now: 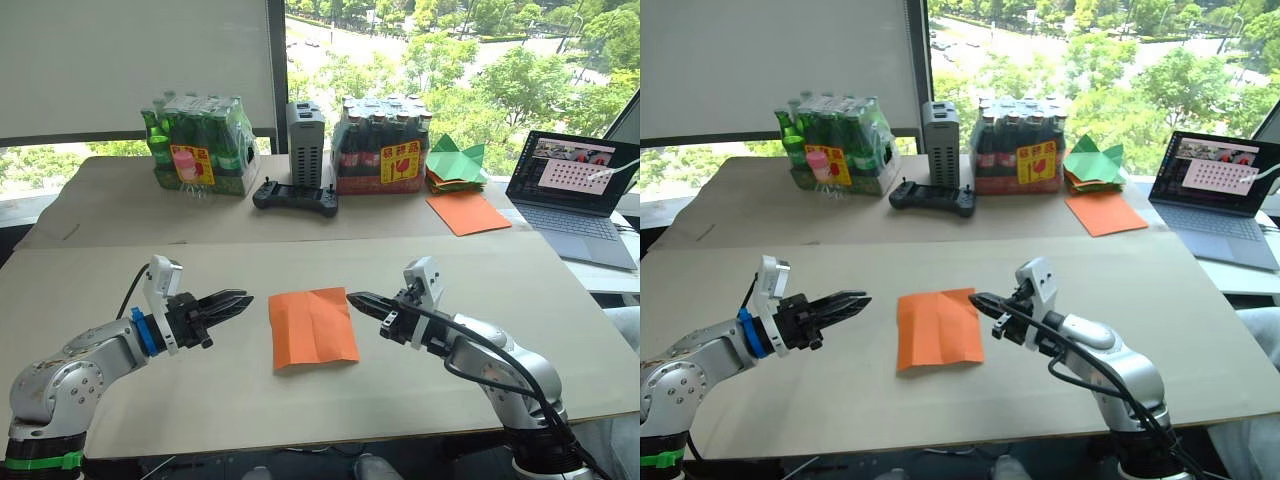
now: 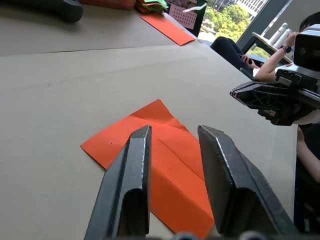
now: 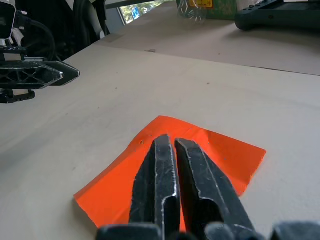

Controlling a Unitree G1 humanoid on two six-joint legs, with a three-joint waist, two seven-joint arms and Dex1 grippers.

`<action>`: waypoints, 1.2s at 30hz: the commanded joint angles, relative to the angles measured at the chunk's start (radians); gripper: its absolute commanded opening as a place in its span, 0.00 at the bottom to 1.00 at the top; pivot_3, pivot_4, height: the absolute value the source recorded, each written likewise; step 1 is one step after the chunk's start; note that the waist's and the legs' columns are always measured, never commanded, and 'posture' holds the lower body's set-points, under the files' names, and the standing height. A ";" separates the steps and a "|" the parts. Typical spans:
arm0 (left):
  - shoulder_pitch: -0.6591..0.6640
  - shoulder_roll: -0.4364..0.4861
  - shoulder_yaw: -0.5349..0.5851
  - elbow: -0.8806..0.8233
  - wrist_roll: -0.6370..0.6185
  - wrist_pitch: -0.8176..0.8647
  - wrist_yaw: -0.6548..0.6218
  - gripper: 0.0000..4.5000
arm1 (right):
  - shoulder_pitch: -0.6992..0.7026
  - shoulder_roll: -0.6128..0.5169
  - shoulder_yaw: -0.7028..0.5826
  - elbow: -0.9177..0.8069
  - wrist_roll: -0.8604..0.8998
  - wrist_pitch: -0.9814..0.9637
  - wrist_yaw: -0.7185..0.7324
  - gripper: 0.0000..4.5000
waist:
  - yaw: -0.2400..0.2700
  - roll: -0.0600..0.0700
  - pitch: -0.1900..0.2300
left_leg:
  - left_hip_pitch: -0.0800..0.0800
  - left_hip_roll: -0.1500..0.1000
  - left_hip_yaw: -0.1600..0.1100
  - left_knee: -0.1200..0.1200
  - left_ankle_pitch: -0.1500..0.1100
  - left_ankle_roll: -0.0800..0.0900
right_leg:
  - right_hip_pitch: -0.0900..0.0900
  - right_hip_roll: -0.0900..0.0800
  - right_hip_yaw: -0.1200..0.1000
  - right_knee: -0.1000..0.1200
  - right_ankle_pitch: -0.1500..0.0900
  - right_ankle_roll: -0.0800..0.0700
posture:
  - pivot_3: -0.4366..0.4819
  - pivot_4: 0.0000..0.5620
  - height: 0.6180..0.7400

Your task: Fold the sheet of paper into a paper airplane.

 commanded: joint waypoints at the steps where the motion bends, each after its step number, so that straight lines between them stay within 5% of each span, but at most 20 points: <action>1: -0.023 -0.002 -0.017 -0.021 -0.014 0.002 -0.010 0.06 | -0.006 0.007 -0.009 -0.040 0.009 -0.024 -0.001 0.00 | 0.000 0.000 0.000 | 0.000 0.000 0.000 0.000 0.000 0.000 | 0.000 0.000 0.000 0.000 0.000 0.000 | 0.48 0.27 1.00; 14: -0.077 -0.023 -0.360 0.104 0.316 -0.210 -0.134 0.01 | -0.027 0.025 0.039 -0.012 -0.039 -0.038 -0.006 0.00 | 0.000 0.000 0.000 | 0.000 0.000 0.000 0.001 0.000 0.000 | 0.000 0.000 0.000 0.002 0.000 0.000 | 0.48 0.27 1.00; 36: -0.065 -0.053 -0.478 0.232 0.504 -0.323 -0.231 0.01 | -0.022 -0.005 0.132 0.165 -0.365 -0.158 -0.098 0.00 | 0.001 0.000 0.000 | 0.000 0.000 0.000 0.003 0.000 0.000 | 0.000 0.000 0.000 0.004 0.000 0.000 | 0.48 0.27 1.00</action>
